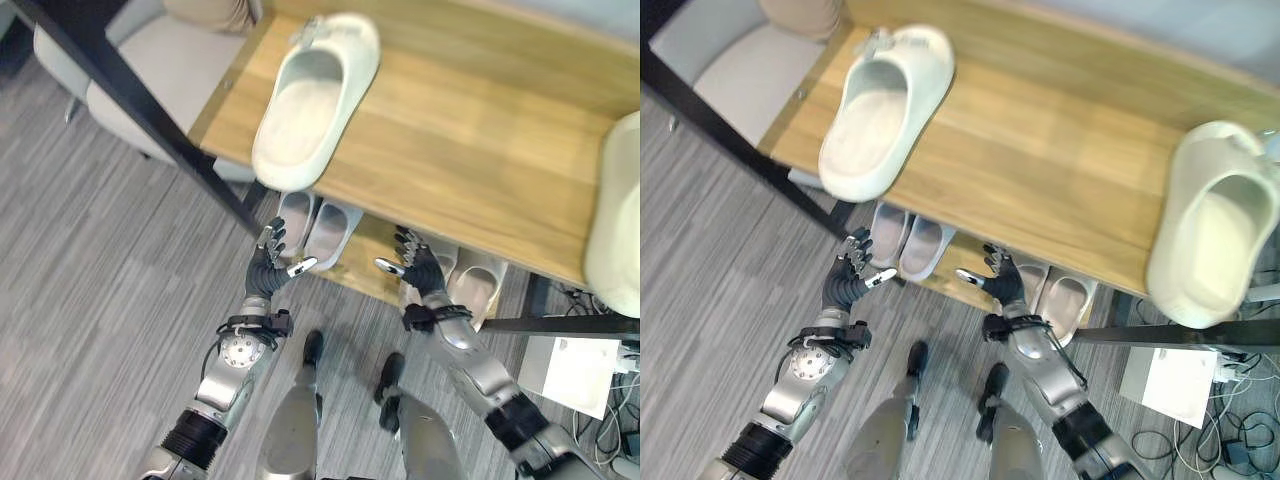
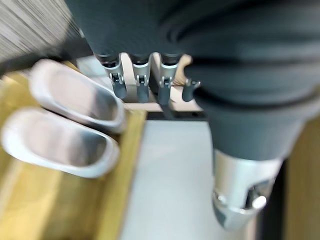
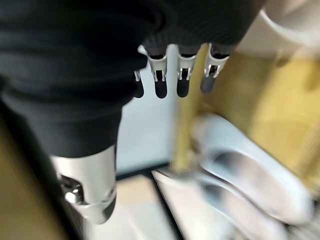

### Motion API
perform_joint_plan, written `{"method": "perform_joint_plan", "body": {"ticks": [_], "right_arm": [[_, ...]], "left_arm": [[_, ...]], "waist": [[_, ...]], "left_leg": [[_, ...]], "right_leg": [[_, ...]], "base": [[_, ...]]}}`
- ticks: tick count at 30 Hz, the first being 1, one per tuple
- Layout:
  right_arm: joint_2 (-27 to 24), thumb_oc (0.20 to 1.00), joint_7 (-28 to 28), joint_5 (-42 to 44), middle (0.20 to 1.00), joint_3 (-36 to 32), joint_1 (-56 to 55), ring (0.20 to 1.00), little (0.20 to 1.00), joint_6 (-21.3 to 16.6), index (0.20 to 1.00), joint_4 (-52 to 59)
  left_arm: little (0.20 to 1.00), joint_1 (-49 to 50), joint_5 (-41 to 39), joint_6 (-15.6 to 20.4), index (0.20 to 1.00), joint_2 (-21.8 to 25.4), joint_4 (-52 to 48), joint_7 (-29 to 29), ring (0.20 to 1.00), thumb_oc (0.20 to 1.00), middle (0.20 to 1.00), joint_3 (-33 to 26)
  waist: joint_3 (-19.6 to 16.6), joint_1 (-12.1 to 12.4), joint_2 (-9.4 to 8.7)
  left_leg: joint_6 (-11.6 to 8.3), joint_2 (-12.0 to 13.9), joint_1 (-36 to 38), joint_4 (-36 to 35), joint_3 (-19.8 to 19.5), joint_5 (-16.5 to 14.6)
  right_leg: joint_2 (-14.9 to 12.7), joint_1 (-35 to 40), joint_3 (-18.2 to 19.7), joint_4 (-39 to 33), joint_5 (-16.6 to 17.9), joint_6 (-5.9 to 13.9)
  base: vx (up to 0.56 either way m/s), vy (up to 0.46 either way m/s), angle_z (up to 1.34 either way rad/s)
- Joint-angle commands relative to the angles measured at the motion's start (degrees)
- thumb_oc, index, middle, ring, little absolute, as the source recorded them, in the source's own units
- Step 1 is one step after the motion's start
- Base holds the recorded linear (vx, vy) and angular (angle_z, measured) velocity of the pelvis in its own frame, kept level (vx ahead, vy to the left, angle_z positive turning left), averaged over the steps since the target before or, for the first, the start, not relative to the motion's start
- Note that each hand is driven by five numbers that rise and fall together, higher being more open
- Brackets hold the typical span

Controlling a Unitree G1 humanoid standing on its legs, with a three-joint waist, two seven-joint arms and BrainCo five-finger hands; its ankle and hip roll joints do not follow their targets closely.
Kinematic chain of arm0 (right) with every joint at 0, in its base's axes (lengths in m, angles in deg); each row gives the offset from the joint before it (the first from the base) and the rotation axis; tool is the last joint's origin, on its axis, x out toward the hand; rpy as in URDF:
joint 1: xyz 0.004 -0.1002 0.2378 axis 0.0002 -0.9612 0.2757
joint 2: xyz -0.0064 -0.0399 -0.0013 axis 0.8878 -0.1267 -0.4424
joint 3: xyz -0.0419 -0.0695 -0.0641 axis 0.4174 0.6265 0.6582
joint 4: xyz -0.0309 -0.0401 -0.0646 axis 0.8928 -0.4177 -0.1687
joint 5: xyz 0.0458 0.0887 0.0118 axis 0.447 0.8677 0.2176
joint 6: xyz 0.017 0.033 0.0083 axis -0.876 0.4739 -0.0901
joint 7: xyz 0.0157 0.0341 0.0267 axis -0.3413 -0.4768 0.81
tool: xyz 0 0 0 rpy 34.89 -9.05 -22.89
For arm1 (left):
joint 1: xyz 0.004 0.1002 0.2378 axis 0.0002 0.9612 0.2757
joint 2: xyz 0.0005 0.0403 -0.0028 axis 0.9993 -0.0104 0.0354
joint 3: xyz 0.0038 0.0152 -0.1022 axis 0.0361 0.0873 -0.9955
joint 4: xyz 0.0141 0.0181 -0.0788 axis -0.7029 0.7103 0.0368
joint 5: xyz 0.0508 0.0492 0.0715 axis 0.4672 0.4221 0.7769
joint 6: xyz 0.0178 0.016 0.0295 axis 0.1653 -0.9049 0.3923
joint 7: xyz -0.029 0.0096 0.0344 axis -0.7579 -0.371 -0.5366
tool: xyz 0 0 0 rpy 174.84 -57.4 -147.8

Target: Arrange the slippers neatly on the shoe rack.

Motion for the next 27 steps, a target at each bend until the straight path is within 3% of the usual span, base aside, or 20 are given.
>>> {"method": "perform_joint_plan", "body": {"ticks": [1, 6, 8, 13, 16, 19, 20, 22, 25, 27], "right_arm": [[-0.19, 1.000, 4.12, -3.48, 1.000, -1.59, -0.16, 1.000, 1.000, -3.08, 1.000, -0.09], [-2.52, 1.000, 8.40, -4.83, 1.000, -4.06, -7.97, 1.000, 1.000, -2.00, 1.000, 1.88], [-3.56, 1.000, 11.70, -3.83, 1.000, -5.05, -11.85, 1.000, 1.000, -1.44, 1.000, 1.44], [-6.05, 1.000, 15.85, -5.87, 1.000, -6.24, -16.60, 1.000, 1.000, -0.48, 1.000, 2.44], [-6.84, 1.000, 16.96, -6.23, 1.000, -6.53, -17.90, 1.000, 1.000, -0.23, 1.000, 2.04], [-7.59, 1.000, 17.94, -5.40, 1.000, -6.21, -18.60, 1.000, 1.000, -0.06, 1.000, 0.20], [-7.17, 1.000, 18.31, -5.55, 1.000, -5.84, -18.63, 1.000, 1.000, 0.25, 1.000, -1.56], [-6.63, 1.000, 18.27, -5.69, 1.000, -5.47, -18.67, 1.000, 1.000, 0.50, 1.000, -2.50], [-5.35, 1.000, 18.02, -6.80, 1.000, -5.26, -19.44, 1.000, 1.000, 0.83, 1.000, -4.10], [-4.36, 1.000, 17.87, -7.39, 1.000, -5.39, -19.74, 1.000, 1.000, 0.68, 1.000, -5.07]], "left_arm": [[1.000, -1.21, 3.00, 0.52, 1.000, 2.31, 0.95, -3.00, 1.000, 1.000, 1.000, -0.25], [1.000, 1.04, 8.22, -1.43, 1.000, 5.33, 3.90, -8.87, 1.000, 1.000, 1.000, 0.98], [1.000, 1.87, 12.87, -2.73, 1.000, 7.87, 5.09, -13.63, 1.000, 1.000, 1.000, 2.81], [1.000, 0.71, 20.18, -3.03, 1.000, 11.79, 1.36, -22.24, 1.000, 1.000, 1.000, 8.79], [1.000, -1.27, 19.83, -2.09, 1.000, 13.61, -3.80, -25.35, 1.000, 1.000, 1.000, 11.87], [1.000, -5.25, 11.86, -1.22, 1.000, 14.41, -12.37, -29.44, 1.000, 1.000, 1.000, 16.30], [1.000, -8.31, 4.10, -1.90, 1.000, 13.86, -17.14, -31.44, 1.000, 1.000, 1.000, 17.72], [1.000, -9.85, -4.05, -2.90, 1.000, 11.98, -19.13, -33.04, 1.000, 1.000, 1.000, 18.40], [1.000, -12.27, -16.91, -3.53, 1.000, 8.66, -24.54, -33.62, 1.000, 1.000, 1.000, 15.18], [1.000, -12.69, -20.03, -2.32, 1.000, 7.74, -26.99, -32.51, 1.000, 1.000, 1.000, 12.12]], "waist": [[-2.30, -0.78, -1.11], [-4.58, -3.12, 0.16], [-5.97, -4.58, 0.89], [-7.75, -6.79, 1.52], [-8.29, -7.73, 1.55], [-8.83, -8.87, 1.57], [-9.00, -9.19, 1.48], [-9.20, -9.36, 1.24], [-9.17, -9.52, 0.99], [-9.17, -9.21, 0.90]], "left_leg": [[-1.07, 0.31, 3.13, -0.87, 2.20, -5.04], [-1.09, 0.43, 5.37, -1.53, 3.84, -5.70], [-1.02, 0.47, 6.57, -1.53, 4.73, -6.33], [-0.88, 0.54, 8.48, -1.53, 6.23, -7.59], [-0.83, 0.64, 8.99, -1.53, 6.63, -7.94], [-0.74, 0.62, 9.32, -1.53, 7.13, -8.17], [-0.71, 0.63, 9.47, -1.53, 7.44, -8.29], [-0.70, 0.62, 9.58, -1.53, 7.41, -8.32], [-0.74, 0.66, 9.86, -1.53, 7.38, -8.33], [-0.78, 0.64, 9.91, -1.53, 7.16, -8.27]], "right_leg": [[-3.33, 4.17, 1.02, -4.87, -2.01, 6.01], [-2.94, 5.97, 2.46, -7.07, -1.36, 6.31], [-2.81, 6.85, 3.34, -8.07, -1.05, 6.47], [-2.49, 7.58, 5.38, -8.51, -1.17, 6.66], [-2.34, 7.63, 6.03, -8.45, -1.21, 6.72], [-2.23, 7.46, 6.73, -8.40, -1.03, 6.83], [-2.15, 7.33, 7.18, -8.41, -0.95, 6.82], [-2.04, 7.41, 7.35, -8.43, -0.97, 6.73], [-1.90, 7.66, 7.38, -8.48, -1.04, 6.61], [-1.85, 7.84, 7.42, -8.54, -1.14, 6.53]], "base": [[0.07, 0.016, -0.22], [0.05, 0.022, -0.22], [0.06, 0.008, -0.29], [0.06, 0.007, -0.27], [0.03, -0.011, -0.15], [0.02, -0.013, -0.15], [0.02, -0.022, -0.06], [0.01, -0.032, -0.06], [0.01, -0.041, -0.05], [0.01, -0.015, -0.02]]}}
